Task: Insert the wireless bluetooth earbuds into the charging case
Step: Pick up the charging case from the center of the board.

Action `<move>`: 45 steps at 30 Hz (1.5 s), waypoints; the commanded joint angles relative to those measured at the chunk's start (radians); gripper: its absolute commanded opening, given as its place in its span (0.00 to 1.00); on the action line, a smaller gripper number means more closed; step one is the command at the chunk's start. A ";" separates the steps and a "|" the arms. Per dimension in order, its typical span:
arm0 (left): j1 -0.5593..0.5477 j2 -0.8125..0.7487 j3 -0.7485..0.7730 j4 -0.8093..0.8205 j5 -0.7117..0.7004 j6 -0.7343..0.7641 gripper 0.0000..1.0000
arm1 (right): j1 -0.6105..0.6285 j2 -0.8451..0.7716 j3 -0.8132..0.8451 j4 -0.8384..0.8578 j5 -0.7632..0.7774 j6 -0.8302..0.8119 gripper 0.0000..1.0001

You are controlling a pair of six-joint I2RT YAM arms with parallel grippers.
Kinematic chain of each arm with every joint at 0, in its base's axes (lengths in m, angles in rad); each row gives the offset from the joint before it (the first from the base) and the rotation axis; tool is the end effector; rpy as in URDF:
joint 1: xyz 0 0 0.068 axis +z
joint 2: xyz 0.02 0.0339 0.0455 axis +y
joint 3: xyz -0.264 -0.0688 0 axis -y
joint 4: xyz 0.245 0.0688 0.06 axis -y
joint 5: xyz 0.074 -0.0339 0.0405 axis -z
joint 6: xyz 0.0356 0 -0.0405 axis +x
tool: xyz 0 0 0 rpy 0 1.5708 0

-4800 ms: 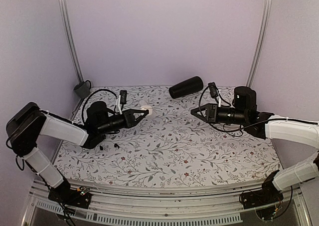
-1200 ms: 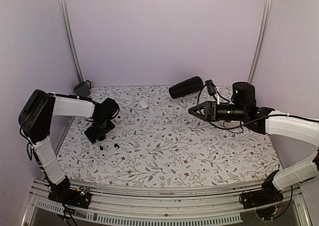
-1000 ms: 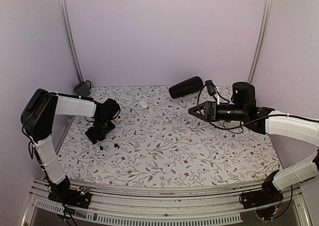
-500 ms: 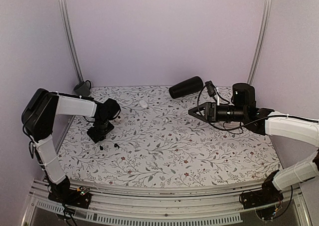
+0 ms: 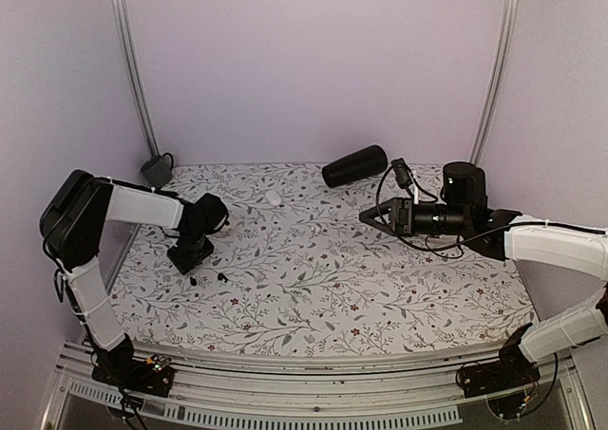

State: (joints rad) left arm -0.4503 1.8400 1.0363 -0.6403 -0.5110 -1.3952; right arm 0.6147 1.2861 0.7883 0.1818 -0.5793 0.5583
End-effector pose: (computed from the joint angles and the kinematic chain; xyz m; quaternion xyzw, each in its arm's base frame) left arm 0.2927 -0.1222 0.1290 -0.4537 0.8525 0.1034 0.2381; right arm 0.2244 0.1823 0.2704 -0.1895 0.7708 0.5039 0.3406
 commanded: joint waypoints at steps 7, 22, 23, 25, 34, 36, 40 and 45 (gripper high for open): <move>-0.024 -0.142 -0.098 0.241 0.050 0.233 0.27 | 0.004 -0.024 -0.044 0.031 0.033 0.023 0.52; -0.084 -0.392 -0.360 1.055 0.672 0.712 0.18 | 0.058 0.064 0.005 0.027 0.111 0.050 0.52; -0.095 -0.389 -0.381 1.144 0.731 0.732 0.17 | 0.069 0.074 0.018 0.027 0.117 0.056 0.53; -0.130 -0.373 -0.406 1.268 0.785 0.768 0.17 | 0.094 0.091 0.034 0.036 0.127 0.074 0.52; -0.310 -0.276 -0.388 1.476 0.857 0.985 0.16 | 0.169 0.134 0.071 0.064 0.208 0.176 0.51; -0.345 -0.260 -0.380 1.482 0.834 1.031 0.16 | 0.180 0.133 0.067 0.066 0.228 0.203 0.51; -0.417 -0.231 -0.346 1.442 0.746 1.134 0.16 | 0.201 0.129 0.065 0.073 0.274 0.242 0.50; -0.471 -0.207 -0.313 1.426 0.665 1.199 0.16 | 0.242 0.156 0.092 0.038 0.323 0.251 0.49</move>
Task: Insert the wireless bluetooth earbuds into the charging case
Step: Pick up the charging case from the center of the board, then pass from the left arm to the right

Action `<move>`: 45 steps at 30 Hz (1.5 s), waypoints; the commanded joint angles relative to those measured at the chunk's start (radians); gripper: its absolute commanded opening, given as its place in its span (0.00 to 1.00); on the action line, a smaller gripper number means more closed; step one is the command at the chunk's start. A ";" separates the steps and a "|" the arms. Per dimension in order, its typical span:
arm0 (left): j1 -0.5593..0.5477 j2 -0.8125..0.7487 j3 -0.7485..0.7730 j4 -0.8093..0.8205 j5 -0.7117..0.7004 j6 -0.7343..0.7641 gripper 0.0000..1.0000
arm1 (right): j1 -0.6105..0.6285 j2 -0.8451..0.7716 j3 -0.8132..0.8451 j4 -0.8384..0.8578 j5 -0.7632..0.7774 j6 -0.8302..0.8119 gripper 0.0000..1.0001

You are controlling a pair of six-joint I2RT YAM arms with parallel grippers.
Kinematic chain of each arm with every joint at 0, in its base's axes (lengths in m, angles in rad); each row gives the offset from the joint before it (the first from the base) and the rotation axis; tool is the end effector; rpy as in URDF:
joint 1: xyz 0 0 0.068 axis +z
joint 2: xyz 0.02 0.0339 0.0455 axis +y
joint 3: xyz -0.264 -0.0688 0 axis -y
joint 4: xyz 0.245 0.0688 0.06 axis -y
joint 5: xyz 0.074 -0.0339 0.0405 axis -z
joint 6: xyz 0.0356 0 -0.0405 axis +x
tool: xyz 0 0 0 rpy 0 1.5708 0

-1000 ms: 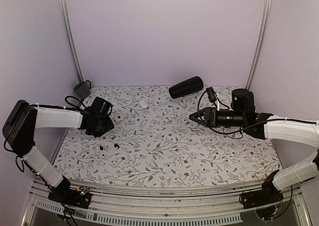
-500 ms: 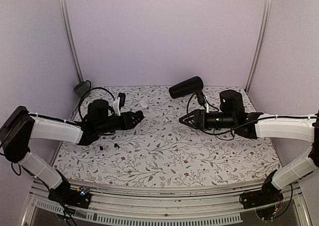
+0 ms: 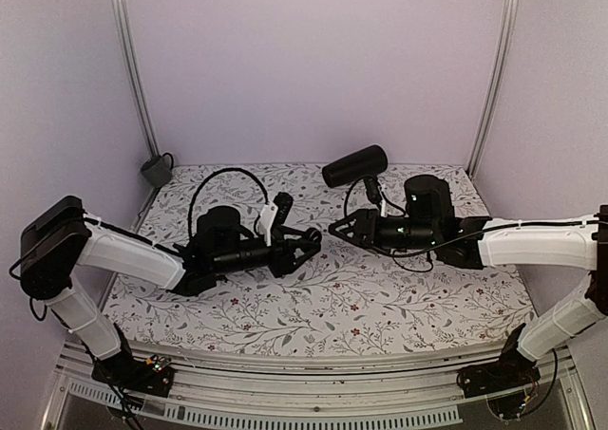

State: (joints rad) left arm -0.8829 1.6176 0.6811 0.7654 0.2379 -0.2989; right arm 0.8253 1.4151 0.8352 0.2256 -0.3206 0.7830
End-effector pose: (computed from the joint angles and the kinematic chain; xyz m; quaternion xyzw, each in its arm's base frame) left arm 0.2049 -0.2625 0.1969 0.2918 0.7054 -0.4317 0.4805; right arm 0.2075 0.2412 0.2529 -0.1083 0.8080 0.4972 0.2970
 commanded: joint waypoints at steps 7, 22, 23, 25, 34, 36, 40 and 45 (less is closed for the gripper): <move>-0.061 0.042 0.081 -0.011 -0.093 0.133 0.16 | 0.088 0.060 0.061 -0.021 0.124 0.030 0.48; -0.096 0.056 0.101 -0.021 -0.090 0.140 0.16 | 0.116 0.102 0.093 -0.041 0.176 0.022 0.29; -0.098 0.056 0.100 -0.021 -0.088 0.141 0.16 | 0.116 0.103 0.092 -0.041 0.177 0.023 0.29; -0.099 0.053 0.096 -0.017 -0.087 0.140 0.16 | 0.116 0.109 0.094 -0.042 0.178 0.021 0.29; -0.103 0.047 0.090 0.000 -0.072 0.133 0.23 | 0.115 0.119 0.102 -0.038 0.185 0.009 0.28; -0.103 0.047 0.089 0.003 -0.070 0.132 0.24 | 0.116 0.121 0.108 -0.043 0.188 0.003 0.30; -0.102 0.042 0.086 0.002 -0.070 0.133 0.24 | 0.116 0.132 0.121 -0.051 0.188 -0.008 0.33; -0.101 0.030 0.073 0.003 -0.092 0.128 0.26 | 0.116 0.128 0.126 -0.053 0.186 -0.010 0.18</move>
State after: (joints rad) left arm -0.9714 1.6691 0.7582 0.7208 0.1360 -0.1608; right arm 0.9314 1.5341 0.9298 0.1764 -0.1383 0.8013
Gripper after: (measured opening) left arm 0.450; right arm 0.239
